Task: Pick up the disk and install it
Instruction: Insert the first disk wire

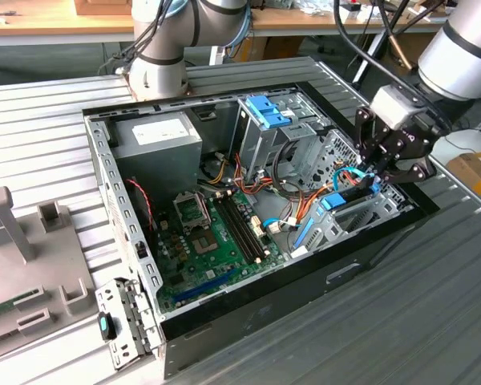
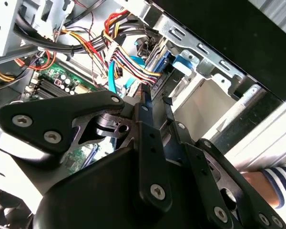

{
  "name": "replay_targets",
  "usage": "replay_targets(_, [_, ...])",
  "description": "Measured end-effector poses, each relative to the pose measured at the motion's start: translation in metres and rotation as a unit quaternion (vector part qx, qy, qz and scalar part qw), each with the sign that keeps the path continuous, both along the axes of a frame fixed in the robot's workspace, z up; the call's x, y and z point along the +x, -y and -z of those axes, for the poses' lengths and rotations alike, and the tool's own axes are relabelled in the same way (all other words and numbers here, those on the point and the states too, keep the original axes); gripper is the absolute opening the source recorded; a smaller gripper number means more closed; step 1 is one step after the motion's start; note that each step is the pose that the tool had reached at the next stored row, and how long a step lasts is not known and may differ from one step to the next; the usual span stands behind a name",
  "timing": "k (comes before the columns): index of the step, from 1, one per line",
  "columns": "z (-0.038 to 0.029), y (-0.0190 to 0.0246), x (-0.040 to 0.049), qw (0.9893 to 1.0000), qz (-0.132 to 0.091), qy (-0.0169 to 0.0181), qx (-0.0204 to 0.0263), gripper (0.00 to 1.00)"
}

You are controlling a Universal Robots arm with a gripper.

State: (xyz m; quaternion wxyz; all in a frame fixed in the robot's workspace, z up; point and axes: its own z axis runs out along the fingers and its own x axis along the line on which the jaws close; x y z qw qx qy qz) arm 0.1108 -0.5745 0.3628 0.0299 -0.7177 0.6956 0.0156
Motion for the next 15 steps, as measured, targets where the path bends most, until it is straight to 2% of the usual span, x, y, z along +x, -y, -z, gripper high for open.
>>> replay_targets(3, [-0.0227, 0.0000, 0.0000, 1.0000, 0.000, 0.0000, 0.0000, 0.25])
replay_targets(6, [-0.0370, 0.0000, 0.0000, 1.0000, 0.000, 0.0000, 0.0000, 0.25])
replay_targets(8, [-0.0415, 0.0000, 0.0000, 1.0000, 0.000, 0.0003, -0.0002, 0.25])
replay_targets(9, [-0.0417, 0.0000, -0.0003, 1.0000, 0.000, 0.0008, -0.0026, 0.25])
replay_targets(11, [-0.0418, 0.0001, -0.0004, 0.9999, 0.000, 0.0009, -0.0117, 0.25])
replay_targets(12, [-0.0418, 0.0001, -0.0004, 0.9995, 0.000, 0.0009, -0.0303, 0.25])
replay_targets(13, [-0.0417, 0.0001, -0.0006, 0.9989, 0.000, 0.0009, -0.0463, 0.25])
replay_targets(15, [-0.0416, 0.0003, -0.0008, 0.9986, 0.000, 0.0009, -0.0531, 0.25])
